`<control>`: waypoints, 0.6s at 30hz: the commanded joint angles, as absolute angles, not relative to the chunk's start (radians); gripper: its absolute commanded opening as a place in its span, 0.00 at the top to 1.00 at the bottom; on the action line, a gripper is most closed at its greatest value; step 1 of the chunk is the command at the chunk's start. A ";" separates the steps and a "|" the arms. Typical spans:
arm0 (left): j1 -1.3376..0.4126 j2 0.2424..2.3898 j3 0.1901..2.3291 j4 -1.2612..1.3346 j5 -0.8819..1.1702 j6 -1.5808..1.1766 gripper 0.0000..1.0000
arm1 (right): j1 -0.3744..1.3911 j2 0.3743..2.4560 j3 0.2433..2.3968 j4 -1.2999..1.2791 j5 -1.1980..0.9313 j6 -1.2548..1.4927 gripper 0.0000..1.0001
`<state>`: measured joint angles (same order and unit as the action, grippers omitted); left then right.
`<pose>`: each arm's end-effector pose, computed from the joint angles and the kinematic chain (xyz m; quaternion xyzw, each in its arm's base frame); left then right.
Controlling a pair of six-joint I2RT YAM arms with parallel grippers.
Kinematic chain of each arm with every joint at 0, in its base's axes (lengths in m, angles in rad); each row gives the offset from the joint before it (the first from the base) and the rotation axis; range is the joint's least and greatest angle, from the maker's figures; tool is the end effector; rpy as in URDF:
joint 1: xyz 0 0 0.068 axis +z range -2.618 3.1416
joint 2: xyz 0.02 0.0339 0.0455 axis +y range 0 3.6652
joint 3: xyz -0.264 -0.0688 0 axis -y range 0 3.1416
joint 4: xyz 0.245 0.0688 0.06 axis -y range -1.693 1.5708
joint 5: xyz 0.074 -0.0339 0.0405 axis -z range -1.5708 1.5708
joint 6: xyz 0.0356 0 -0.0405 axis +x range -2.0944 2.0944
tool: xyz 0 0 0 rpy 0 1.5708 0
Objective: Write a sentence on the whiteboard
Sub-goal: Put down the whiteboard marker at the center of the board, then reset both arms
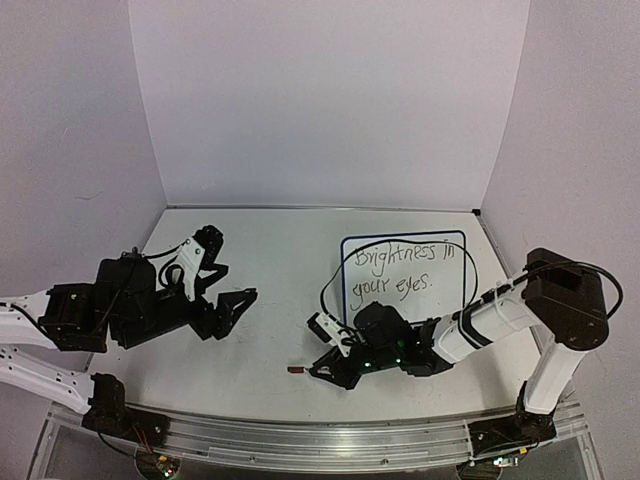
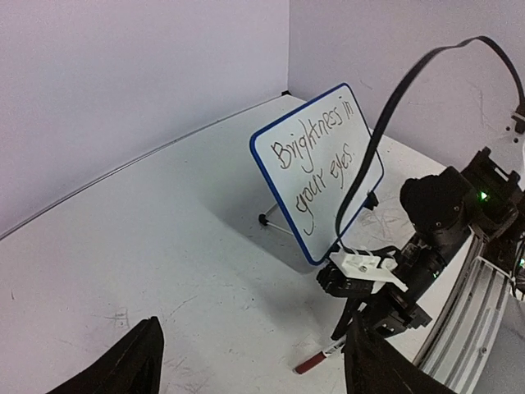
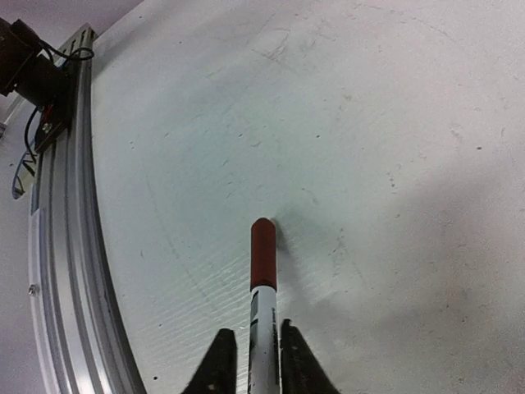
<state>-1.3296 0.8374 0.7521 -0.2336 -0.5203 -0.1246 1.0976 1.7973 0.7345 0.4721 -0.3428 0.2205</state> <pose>0.0631 -0.1823 0.3157 0.3196 0.7306 -0.2206 0.5615 0.1444 0.3083 0.1260 -0.4418 0.7530 0.4030 0.2745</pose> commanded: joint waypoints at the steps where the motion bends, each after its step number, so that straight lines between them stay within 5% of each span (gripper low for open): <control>1: -1.330 0.846 0.793 -0.216 -0.637 -0.238 0.23 | 1.096 1.777 0.753 0.479 -0.157 0.220 0.70; 8: -1.309 0.950 0.945 -0.220 -0.738 -0.208 0.19 | 1.096 1.499 0.704 0.251 0.090 0.255 0.46; 14: -1.206 1.033 1.105 -0.188 -0.714 -0.166 0.16 | 1.096 1.050 0.790 -0.161 0.454 0.264 0.06; 18: -1.157 1.069 1.233 -0.175 -0.705 -0.120 0.08 | 1.095 0.835 0.925 -0.338 0.676 0.203 0.02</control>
